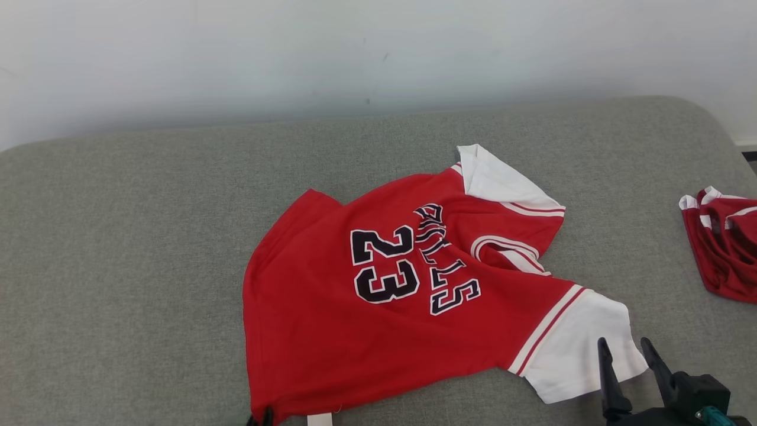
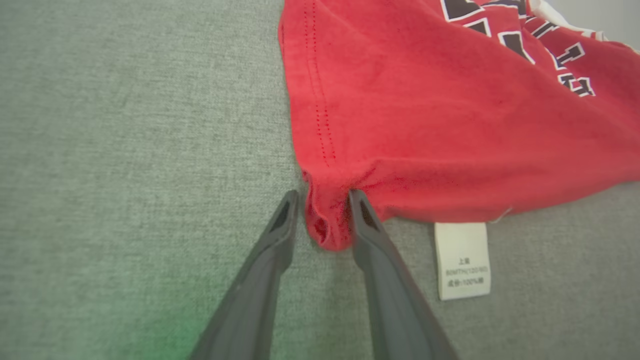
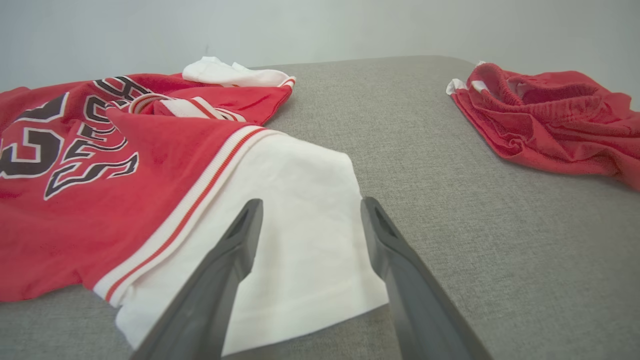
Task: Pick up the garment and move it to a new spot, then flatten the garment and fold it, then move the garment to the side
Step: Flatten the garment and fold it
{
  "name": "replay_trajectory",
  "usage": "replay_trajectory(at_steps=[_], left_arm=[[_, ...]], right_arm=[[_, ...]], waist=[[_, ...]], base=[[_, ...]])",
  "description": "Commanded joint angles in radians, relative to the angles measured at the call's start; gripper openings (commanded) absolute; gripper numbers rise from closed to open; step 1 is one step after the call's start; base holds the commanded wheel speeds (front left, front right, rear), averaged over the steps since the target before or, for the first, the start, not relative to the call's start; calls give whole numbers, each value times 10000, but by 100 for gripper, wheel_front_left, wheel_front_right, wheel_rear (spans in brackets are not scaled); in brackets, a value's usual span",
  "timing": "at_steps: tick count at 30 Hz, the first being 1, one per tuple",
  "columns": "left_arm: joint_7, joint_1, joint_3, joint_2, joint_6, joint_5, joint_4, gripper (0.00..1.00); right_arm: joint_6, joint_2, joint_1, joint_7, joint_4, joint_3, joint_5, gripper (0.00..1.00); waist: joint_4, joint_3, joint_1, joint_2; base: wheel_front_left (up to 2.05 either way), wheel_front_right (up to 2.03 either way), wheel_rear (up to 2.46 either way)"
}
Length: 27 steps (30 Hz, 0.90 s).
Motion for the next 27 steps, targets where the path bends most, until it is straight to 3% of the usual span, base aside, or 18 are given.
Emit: replay_trajectory(at_steps=[1, 12, 21, 22, 23, 24, 27], left_arm=[[-28, -86, -12, -4, -30, -84, 65, 0], [-28, -283, 104, -1, -237, 229, -175, 0], [-28, -401, 85, -1, -259, 355, -415, 0], [-30, -413, 92, -1, -258, 376, -441, 0], [-30, -420, 101, -1, -250, 391, -455, 0], [-30, -430, 102, -1, -245, 449, -475, 0], [-29, -411, 183, -2, -230, 517, -599, 0]], right_arm=[[-26, -37, -58, 4, 10, -41, -119, 100], [-26, -49, -298, 4, 586, -690, -293, 100], [-26, 48, -583, 7, 1742, -1122, -369, 100], [-26, 69, -613, 7, 1829, -1083, -328, 96], [-26, 91, -633, 9, 1901, -1028, -262, 74], [-26, 92, -659, 9, 1960, -980, -207, 0], [-26, 55, -781, 12, 2045, -789, -24, 0]], waist=[[-26, 27, -1, 0], [47, 273, -1, 0], [236, 504, -1, 0], [241, 519, -1, 0], [242, 534, -1, 0], [238, 546, -1, 0], [213, 568, -1, 0]], base=[[0, 0, 0], [0, 0, 0], [0, 0, 0], [0, 0, 0], [0, 0, 0], [0, 0, 0], [0, 0, 0]])
